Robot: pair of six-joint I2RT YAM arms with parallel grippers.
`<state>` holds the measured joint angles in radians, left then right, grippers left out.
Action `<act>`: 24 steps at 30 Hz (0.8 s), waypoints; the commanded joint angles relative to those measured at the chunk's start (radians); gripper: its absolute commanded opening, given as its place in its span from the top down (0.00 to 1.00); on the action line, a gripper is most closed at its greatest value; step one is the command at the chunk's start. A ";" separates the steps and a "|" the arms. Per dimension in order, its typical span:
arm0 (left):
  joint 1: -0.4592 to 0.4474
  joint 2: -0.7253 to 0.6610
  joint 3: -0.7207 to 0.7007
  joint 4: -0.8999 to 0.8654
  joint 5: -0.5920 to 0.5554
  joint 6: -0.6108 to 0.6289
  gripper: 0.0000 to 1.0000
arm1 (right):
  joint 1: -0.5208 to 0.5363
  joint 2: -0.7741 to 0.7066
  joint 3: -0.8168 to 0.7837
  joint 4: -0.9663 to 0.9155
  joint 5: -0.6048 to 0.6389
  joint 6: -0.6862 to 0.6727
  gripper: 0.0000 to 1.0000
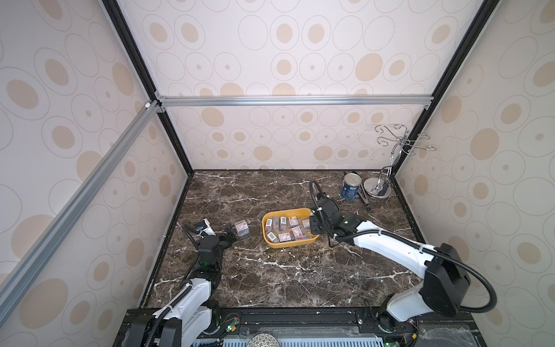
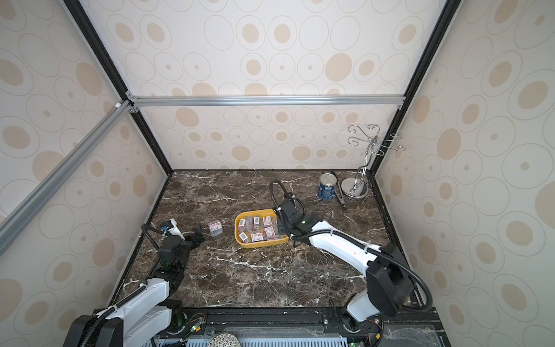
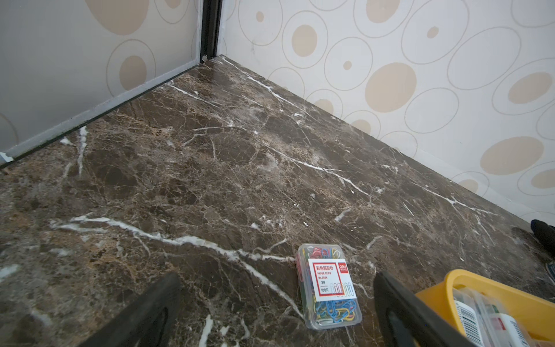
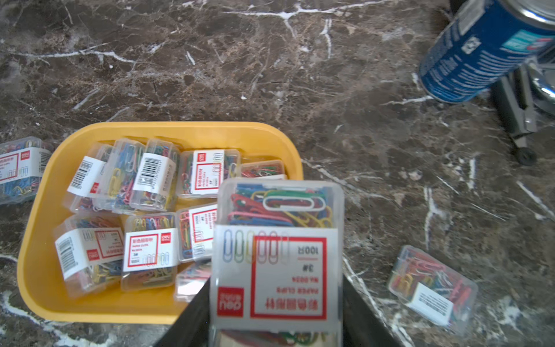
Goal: Take the paper clips out of the storage box
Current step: Pick up the boxed paper clips from the storage box, then place the boxed paper clips at the center of the board.
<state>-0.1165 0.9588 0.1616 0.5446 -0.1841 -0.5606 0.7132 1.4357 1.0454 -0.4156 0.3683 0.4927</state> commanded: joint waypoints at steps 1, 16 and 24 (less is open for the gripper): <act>-0.007 -0.016 0.012 -0.005 -0.018 -0.002 0.00 | -0.067 -0.101 -0.084 0.032 0.019 0.032 0.44; -0.008 -0.026 0.008 -0.009 -0.023 -0.004 0.00 | -0.353 0.000 -0.151 0.069 -0.083 -0.004 0.47; -0.009 -0.027 0.007 -0.008 -0.023 -0.004 0.00 | -0.503 0.093 -0.114 0.074 -0.116 -0.040 0.47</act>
<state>-0.1200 0.9436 0.1616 0.5430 -0.1879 -0.5606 0.2401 1.5017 0.8967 -0.3508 0.2565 0.4721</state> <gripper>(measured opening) 0.993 0.531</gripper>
